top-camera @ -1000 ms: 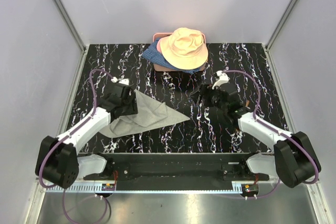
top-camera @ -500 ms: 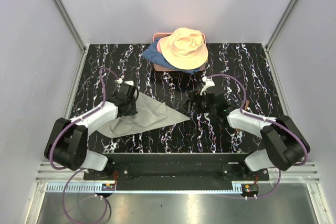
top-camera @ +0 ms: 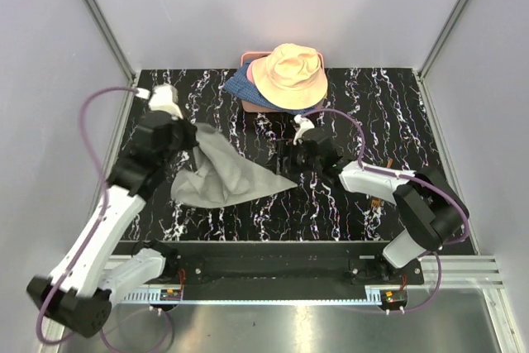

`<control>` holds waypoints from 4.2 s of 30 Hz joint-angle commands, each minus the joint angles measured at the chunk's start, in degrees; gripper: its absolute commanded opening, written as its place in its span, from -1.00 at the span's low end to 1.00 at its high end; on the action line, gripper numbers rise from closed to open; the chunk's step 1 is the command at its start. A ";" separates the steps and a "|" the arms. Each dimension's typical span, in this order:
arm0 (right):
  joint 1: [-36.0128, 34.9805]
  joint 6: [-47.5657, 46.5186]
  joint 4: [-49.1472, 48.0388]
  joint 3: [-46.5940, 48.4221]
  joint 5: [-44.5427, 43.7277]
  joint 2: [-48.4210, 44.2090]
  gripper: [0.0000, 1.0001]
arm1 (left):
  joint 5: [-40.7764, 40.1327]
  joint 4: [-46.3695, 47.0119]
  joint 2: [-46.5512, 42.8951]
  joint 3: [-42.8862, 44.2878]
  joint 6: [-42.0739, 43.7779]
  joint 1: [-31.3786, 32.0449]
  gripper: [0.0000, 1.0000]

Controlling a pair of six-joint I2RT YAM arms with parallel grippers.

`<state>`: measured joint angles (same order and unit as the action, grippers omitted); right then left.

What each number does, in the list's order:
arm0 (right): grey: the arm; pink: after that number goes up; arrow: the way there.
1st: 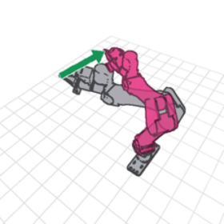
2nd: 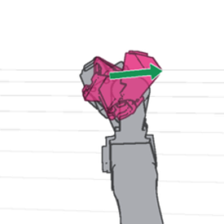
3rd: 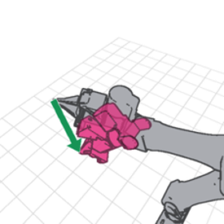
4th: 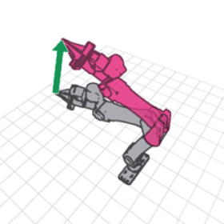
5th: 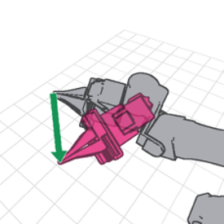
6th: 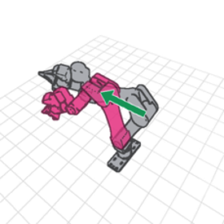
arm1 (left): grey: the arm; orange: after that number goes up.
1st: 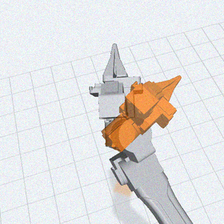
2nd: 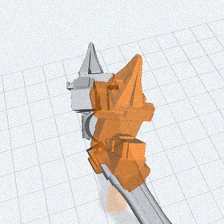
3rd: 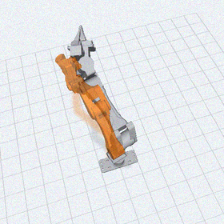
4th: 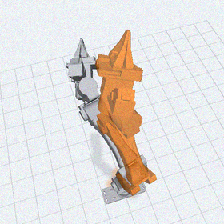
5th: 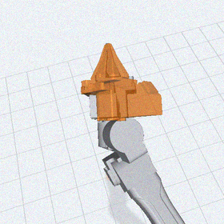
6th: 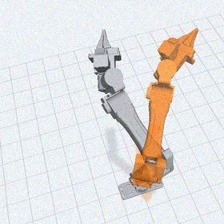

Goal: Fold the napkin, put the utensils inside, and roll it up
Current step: Flatten the napkin out

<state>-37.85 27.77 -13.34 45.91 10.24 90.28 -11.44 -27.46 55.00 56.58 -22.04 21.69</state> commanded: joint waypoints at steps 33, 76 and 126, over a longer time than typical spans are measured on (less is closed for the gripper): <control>-9.70 -31.90 4.02 22.03 10.57 -0.11 0.77 | 30.78 -6.46 -6.66 7.93 27.05 -0.42 -1.00; 6.02 -29.88 5.52 5.25 -23.06 -7.04 -1.00 | 32.01 24.87 12.03 -6.56 -1.56 17.56 -0.02; 8.23 -20.03 9.56 -0.38 -17.80 -7.93 -1.00 | 12.14 21.93 39.74 -7.27 -7.75 -2.62 -0.02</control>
<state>-29.45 7.81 -3.60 44.77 -7.84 84.18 -0.56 -6.31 93.45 47.68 -28.99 19.14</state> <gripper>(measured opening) 0.011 0.493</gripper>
